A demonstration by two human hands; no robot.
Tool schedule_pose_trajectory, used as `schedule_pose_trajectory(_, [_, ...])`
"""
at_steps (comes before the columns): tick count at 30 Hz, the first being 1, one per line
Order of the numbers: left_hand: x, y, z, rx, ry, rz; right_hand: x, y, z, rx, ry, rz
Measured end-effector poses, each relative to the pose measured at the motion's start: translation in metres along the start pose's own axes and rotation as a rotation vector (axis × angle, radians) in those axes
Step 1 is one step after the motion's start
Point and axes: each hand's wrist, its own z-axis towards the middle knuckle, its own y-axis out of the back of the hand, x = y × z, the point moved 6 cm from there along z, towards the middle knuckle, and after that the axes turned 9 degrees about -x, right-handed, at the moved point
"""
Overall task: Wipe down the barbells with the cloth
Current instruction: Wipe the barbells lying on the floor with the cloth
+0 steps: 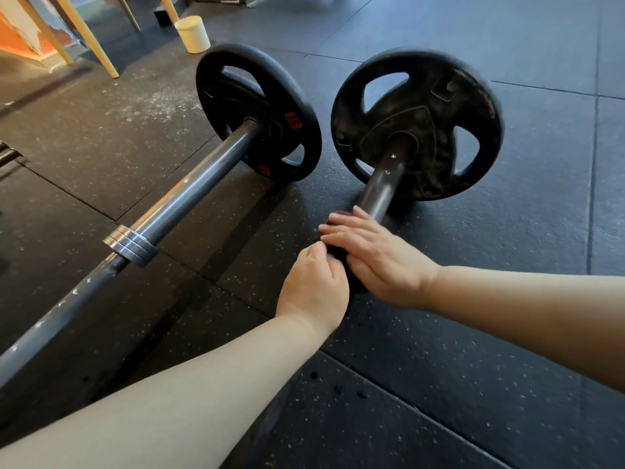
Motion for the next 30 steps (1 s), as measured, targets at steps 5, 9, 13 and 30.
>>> schedule_pose_trajectory(5, [0.001,0.001,-0.001,0.002,-0.006,0.015,-0.033,0.017,0.01,0.057,0.008,-0.031])
schedule_pose_trajectory(9, [-0.011,0.002,-0.008,-0.024,-0.098,0.174,-0.045,0.016,0.008,-0.117,-0.224,-0.074])
schedule_pose_trajectory(13, [-0.013,0.0,-0.003,0.003,-0.091,0.219,-0.025,0.01,0.004,0.04,-0.005,-0.075])
schedule_pose_trajectory(30, [-0.01,-0.002,-0.003,0.018,-0.095,0.199,-0.104,0.042,0.034,-0.149,-0.316,-0.192])
